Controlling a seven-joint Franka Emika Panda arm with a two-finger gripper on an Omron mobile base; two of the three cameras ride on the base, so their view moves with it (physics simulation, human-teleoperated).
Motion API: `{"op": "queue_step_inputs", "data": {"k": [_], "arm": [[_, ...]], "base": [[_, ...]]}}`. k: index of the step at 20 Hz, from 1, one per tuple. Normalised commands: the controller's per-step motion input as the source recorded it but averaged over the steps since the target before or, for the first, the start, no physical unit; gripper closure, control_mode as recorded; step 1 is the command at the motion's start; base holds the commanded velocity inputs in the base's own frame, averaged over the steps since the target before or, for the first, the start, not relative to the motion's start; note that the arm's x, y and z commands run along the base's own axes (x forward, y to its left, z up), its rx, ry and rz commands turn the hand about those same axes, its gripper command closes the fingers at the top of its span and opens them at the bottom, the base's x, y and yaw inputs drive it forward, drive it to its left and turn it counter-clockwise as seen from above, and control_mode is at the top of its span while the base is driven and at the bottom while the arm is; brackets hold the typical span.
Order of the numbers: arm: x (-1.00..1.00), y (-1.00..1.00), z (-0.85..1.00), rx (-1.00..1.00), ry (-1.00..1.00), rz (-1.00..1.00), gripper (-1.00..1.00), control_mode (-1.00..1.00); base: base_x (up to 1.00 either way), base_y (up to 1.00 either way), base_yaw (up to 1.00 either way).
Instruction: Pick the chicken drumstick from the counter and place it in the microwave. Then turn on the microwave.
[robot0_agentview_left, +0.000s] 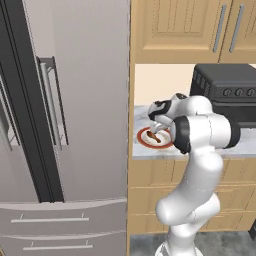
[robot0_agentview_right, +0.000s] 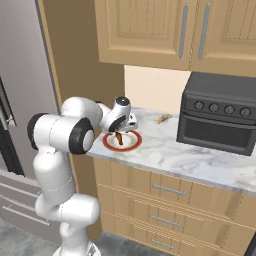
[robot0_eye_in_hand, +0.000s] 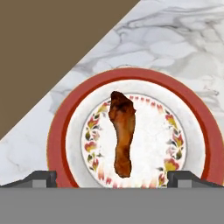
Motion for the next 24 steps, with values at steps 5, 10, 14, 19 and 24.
{"op": "queue_step_inputs", "data": {"k": [5, 10, 14, 19, 24], "arm": [[0.17, 0.03, -0.18, 0.0, 0.0, 0.01, -1.0, -1.0], [0.2, 0.03, -0.14, 0.0, 0.0, 0.01, -1.0, -1.0], [0.2, 0.02, -0.12, 0.0, 0.0, 0.01, -1.0, -1.0], [0.18, 0.0, -0.14, 0.0, 0.0, 0.01, -1.0, -1.0], [0.16, 0.0, -0.15, 0.0, 0.0, 0.01, -1.0, -1.0]], "base": [[0.0, 0.0, 0.0], [0.0, 0.0, 0.0], [0.0, 0.0, 0.0], [0.0, 0.0, 0.0], [0.0, 0.0, 0.0]]}}
